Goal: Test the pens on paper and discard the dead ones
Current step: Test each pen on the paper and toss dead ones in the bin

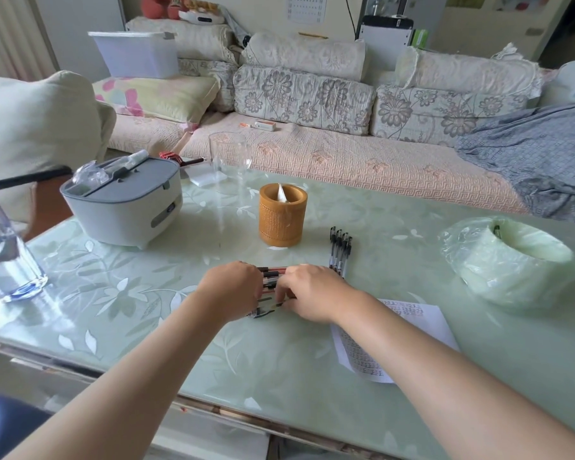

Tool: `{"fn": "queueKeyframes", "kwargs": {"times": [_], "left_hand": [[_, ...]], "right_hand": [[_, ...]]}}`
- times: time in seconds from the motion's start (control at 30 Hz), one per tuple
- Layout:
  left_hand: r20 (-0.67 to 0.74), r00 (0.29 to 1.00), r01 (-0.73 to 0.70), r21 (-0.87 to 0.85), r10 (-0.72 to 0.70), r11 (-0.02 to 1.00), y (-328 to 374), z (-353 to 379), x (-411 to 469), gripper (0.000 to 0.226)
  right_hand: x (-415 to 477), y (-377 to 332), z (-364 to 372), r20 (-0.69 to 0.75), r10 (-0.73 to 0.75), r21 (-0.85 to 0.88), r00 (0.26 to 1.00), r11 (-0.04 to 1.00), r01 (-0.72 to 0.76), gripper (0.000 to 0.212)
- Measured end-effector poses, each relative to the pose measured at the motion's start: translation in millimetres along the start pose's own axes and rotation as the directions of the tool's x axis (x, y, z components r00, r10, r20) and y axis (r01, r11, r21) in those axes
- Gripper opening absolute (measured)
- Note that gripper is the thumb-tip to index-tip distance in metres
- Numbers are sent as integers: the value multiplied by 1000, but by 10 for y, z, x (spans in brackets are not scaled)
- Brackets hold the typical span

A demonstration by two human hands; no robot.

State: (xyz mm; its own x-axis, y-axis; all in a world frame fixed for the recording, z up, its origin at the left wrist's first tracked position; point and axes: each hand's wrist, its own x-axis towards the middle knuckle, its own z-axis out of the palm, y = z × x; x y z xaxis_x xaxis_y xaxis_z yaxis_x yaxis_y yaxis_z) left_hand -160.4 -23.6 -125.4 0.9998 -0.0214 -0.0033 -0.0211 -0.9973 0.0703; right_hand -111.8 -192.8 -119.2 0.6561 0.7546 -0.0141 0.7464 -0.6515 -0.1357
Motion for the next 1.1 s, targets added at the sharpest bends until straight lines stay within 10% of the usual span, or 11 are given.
{"fn": "queueKeyframes", "kwargs": {"times": [0.4,1.1], "left_hand": [[-158,982,-130,-147,107,981,90,-225,-22,10],[-150,964,-263,-467,218,844,1116,-403,-43,23]], "right_hand": [[-101,29,-86,-333,-7,88,943,995,39,24],[-1282,408,-457,-180,337,253,924,924,-288,21]]}}
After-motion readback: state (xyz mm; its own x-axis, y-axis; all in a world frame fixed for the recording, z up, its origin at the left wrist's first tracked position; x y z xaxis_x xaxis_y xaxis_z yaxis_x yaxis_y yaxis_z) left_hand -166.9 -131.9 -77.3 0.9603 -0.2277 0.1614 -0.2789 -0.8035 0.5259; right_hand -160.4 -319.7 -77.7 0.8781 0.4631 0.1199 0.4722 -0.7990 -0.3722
